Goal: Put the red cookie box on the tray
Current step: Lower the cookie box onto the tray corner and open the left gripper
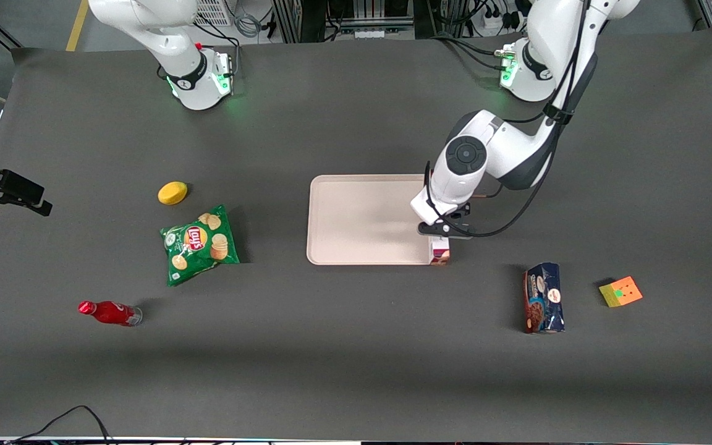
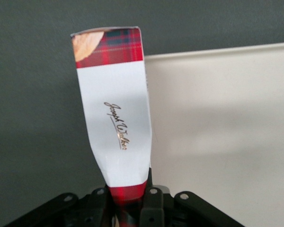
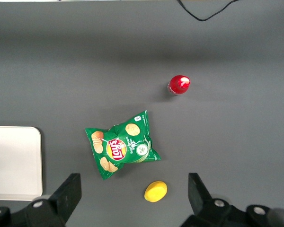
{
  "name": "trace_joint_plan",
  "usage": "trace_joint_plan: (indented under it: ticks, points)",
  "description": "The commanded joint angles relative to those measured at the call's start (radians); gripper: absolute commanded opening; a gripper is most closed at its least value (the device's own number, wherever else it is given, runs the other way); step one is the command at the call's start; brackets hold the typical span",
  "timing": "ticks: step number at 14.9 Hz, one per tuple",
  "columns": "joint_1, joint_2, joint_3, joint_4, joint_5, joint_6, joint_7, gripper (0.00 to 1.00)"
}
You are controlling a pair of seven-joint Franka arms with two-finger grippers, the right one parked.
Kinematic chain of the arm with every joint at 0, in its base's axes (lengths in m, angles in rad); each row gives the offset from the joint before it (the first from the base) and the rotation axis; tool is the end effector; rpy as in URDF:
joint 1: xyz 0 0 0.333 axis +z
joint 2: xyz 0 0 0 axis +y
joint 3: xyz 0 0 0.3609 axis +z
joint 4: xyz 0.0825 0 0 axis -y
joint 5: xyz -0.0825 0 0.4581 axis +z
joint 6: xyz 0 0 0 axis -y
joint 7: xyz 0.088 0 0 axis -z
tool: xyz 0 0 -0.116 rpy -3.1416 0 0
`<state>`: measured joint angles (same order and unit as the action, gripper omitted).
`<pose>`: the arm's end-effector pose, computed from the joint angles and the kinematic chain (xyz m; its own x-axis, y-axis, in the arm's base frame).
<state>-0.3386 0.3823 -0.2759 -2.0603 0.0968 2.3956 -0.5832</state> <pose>0.5354 -0.3740 0.2285 0.9953 -0.0863 -0.0450 -0.0856 -0.9962 0.0162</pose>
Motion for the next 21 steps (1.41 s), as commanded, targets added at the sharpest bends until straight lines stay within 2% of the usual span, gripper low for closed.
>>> trace_joint_plan:
  ticks: [1,11,16,18,19,21]
  points:
    - [-0.007,-0.043,-0.025,-0.089,0.018,0.082,-0.102,0.06]
    - [-0.031,-0.034,-0.025,-0.089,0.02,0.119,-0.116,0.07]
    - [-0.03,-0.008,-0.017,-0.09,0.041,0.16,-0.115,0.11]
    - [-0.031,-0.006,-0.017,-0.09,0.041,0.16,-0.115,0.2]
    - [-0.031,-0.006,-0.017,-0.089,0.041,0.16,-0.115,0.32]
    - [-0.03,-0.005,-0.017,-0.089,0.041,0.161,-0.115,0.69]
